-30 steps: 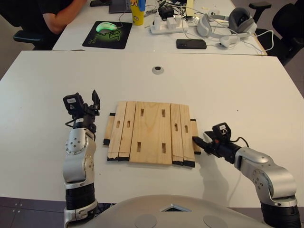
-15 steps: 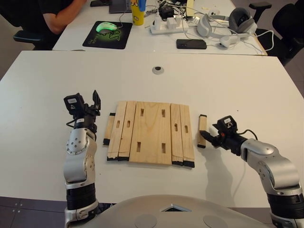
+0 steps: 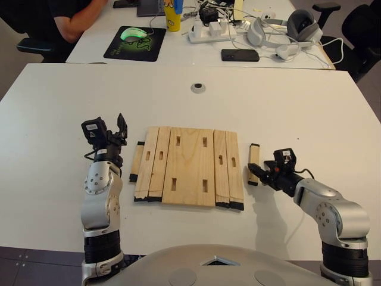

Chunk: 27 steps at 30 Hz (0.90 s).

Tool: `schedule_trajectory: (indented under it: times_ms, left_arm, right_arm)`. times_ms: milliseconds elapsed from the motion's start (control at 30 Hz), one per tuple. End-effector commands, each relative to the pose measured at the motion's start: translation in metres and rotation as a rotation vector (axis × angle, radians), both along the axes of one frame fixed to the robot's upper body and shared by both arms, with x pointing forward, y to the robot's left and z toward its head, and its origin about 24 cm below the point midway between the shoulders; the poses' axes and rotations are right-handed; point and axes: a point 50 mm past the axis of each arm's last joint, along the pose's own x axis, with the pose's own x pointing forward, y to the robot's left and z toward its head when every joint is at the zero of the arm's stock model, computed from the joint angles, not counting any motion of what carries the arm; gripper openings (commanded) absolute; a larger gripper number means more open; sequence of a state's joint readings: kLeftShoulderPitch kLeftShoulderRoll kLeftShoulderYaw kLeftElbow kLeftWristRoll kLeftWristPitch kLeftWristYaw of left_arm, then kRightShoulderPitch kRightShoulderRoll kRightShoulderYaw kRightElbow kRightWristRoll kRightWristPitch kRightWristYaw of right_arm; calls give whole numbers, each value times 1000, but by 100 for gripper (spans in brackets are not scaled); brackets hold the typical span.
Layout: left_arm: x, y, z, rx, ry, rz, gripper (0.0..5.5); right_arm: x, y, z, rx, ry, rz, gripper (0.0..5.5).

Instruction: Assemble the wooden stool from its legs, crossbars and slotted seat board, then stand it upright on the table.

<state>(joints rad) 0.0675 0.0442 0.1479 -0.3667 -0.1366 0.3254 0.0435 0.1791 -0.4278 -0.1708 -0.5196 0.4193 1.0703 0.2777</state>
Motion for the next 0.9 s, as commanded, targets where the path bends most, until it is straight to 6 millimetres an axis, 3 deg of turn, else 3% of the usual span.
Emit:
schedule_trajectory:
  times_ms: [33,167,333,467,633,733,867,900]
  left_arm:
    - [4,0,2,7,5,-15,318]
    - [7,1,3,12,4,-21,321]
    - [8,2,6,13,-4,-16,321]
    - [8,2,8,9,-10,-9,321]
    - [11,3,6,-19,16,-18,321]
    - [15,-2,6,-51,33,-83,321]
    - [24,1,12,-116,37,-120,321]
    - [28,1,17,-136,25,-141,321]
  right_arm:
    - [-11,8,-11,-34,66,-7,329]
    - [-19,17,-18,-73,114,20,301]
    - [-29,1,-32,-189,229,-14,234]
    - [-32,-3,-40,-130,304,-56,175]
    - [-22,-9,-38,-120,268,-75,132]
    - [-4,-18,-26,-131,123,-106,132]
    - [42,-18,28,-125,-358,-99,132]
    - [51,-12,34,-107,-405,-56,132]
